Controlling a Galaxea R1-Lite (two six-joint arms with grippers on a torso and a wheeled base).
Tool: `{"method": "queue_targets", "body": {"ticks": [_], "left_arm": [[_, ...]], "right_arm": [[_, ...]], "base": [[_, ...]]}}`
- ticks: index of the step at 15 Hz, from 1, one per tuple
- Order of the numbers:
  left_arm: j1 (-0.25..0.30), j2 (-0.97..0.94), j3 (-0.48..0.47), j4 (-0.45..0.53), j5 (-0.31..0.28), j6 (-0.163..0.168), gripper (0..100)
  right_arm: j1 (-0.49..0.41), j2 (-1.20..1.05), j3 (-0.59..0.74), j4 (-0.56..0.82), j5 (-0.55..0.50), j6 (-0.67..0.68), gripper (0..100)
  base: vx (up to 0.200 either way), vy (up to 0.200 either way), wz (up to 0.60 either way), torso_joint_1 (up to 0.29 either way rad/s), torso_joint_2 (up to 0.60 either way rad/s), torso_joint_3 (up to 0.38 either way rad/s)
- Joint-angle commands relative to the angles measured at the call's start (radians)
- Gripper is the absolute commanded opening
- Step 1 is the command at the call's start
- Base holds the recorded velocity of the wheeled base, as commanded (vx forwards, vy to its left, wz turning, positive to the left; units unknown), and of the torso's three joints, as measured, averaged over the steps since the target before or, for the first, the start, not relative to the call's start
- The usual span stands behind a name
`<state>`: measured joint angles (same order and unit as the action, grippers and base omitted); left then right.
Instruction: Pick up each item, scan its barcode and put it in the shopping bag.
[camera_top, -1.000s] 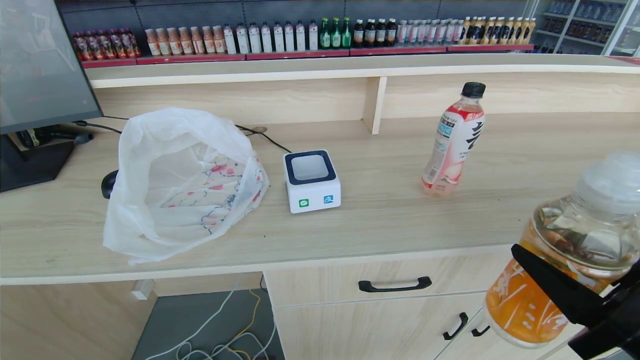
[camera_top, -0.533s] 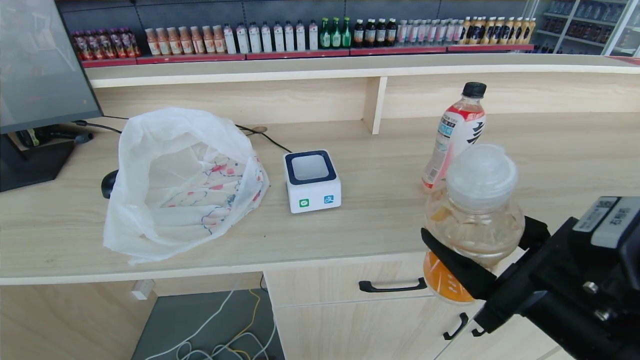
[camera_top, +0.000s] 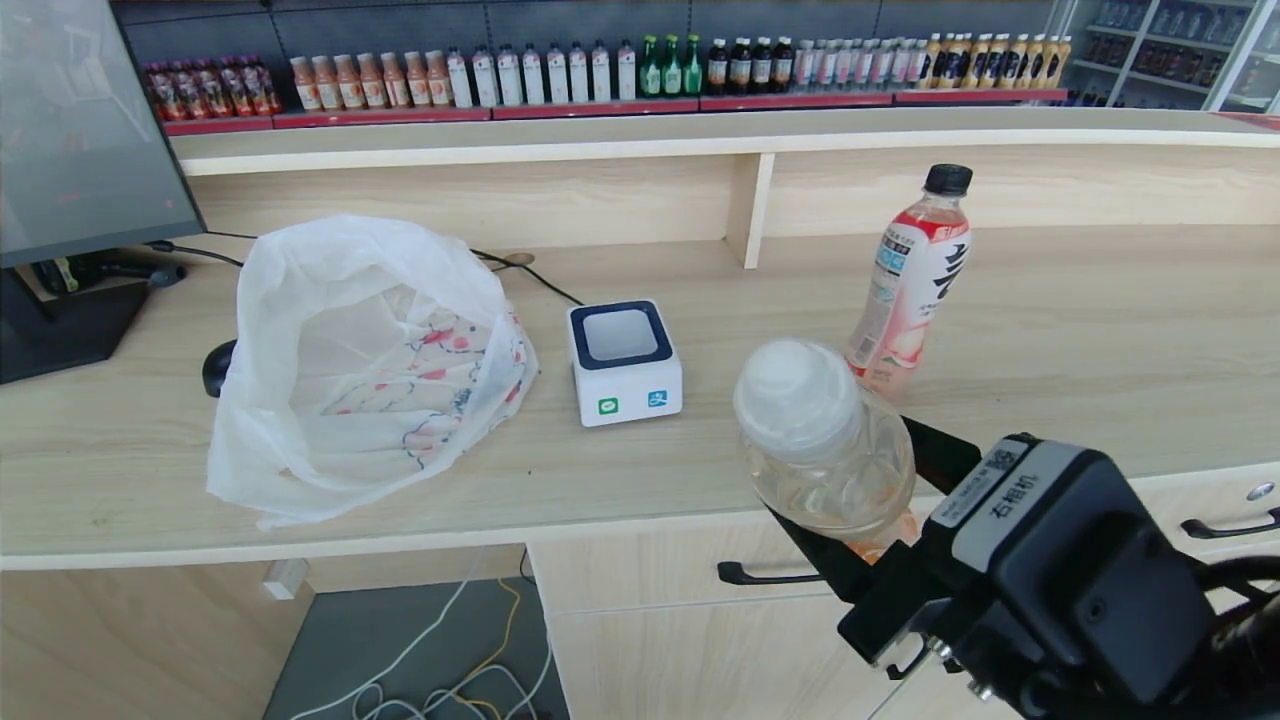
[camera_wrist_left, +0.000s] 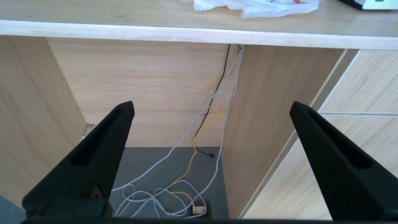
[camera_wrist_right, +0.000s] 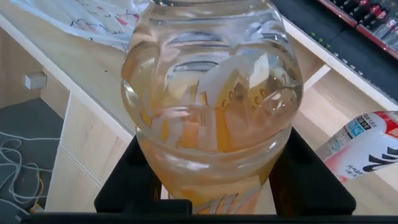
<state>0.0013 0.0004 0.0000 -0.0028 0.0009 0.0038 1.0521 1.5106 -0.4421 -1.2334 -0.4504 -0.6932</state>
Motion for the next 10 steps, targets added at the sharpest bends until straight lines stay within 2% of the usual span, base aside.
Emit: {"method": "queue_targets", "body": {"ticks": [1,5,10], "left_arm": [[0.000,0.000,0.000,0.000,-0.001,-0.001,100],[0.000,0.000,0.000,0.000,0.001,0.001,100],[0.000,0.000,0.000,0.000,0.001,0.001,100]], "right_arm": [[0.029,0.010,0.006,0.000,0.001,-0.040,0],[0.074,0.005,0.029,-0.046,0.001,-0.189,0],[0.135,0.026,0.046,-0.052,0.004,-0.298,0]], "base": [[0.000,0.000,0.00,0.000,0.00,0.000],[0.000,0.000,0.00,0.000,0.00,0.000],[0.000,0.000,0.00,0.000,0.00,0.000]]}}
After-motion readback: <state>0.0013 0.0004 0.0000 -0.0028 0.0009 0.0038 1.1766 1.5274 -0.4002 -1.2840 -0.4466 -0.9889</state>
